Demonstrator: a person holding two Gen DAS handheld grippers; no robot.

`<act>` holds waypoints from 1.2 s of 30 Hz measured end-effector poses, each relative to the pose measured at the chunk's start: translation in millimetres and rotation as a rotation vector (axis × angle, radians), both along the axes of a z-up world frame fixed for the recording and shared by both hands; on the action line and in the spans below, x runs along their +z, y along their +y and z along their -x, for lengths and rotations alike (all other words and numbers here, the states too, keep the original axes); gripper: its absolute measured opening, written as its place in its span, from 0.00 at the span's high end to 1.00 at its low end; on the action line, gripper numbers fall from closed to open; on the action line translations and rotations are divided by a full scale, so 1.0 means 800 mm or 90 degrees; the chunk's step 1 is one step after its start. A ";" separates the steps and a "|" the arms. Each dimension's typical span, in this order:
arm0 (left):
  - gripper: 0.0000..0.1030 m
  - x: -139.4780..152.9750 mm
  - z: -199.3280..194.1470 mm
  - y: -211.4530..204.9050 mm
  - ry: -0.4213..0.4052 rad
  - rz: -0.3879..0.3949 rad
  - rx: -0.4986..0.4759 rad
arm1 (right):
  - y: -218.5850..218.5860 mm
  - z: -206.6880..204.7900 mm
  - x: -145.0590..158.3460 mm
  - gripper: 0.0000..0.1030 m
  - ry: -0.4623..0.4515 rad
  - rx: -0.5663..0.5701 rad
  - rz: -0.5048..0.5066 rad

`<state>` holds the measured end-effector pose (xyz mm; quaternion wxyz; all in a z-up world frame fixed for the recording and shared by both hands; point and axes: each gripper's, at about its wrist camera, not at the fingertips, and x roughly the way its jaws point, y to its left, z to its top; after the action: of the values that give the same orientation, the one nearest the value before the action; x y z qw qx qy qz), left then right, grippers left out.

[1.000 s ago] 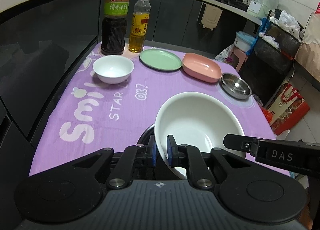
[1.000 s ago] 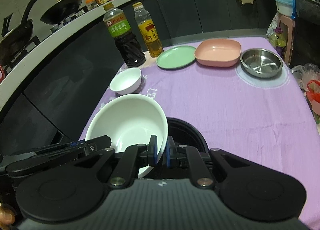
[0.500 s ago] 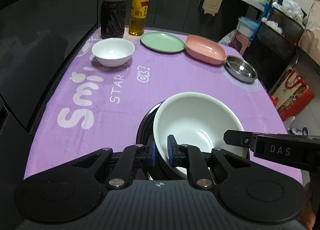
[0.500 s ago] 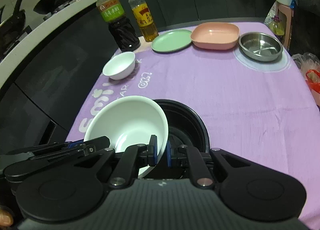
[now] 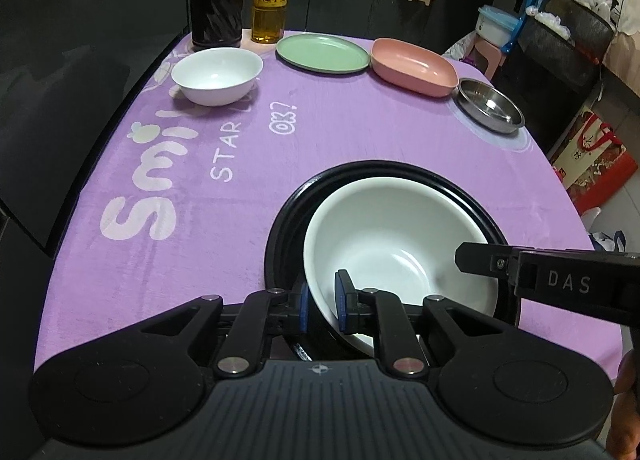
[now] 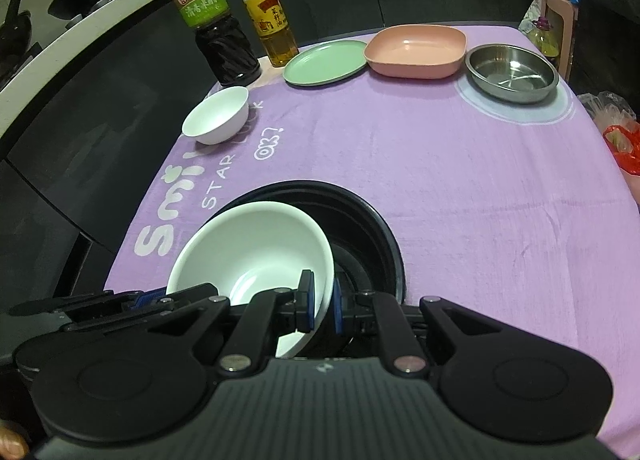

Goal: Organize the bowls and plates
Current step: 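Carry the large white bowl into the black bowl and open both grippers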

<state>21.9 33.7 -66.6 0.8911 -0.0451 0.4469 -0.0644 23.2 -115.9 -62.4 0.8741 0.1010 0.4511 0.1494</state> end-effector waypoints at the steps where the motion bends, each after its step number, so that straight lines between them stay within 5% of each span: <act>1: 0.89 -0.001 -0.002 -0.001 0.002 0.000 0.000 | 0.000 -0.001 -0.001 0.89 0.001 -0.001 0.000; 18: 0.86 -0.010 -0.006 -0.013 0.028 -0.032 -0.030 | -0.009 -0.005 -0.010 0.89 0.005 -0.017 -0.005; 36: 0.82 0.009 0.009 -0.016 -0.028 -0.091 -0.039 | -0.021 0.002 -0.002 0.89 -0.010 -0.033 -0.018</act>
<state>14.3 21.3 -59.5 0.8991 0.0343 0.4321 -0.0607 21.8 -132.5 -64.3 0.8798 0.1240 0.4390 0.1336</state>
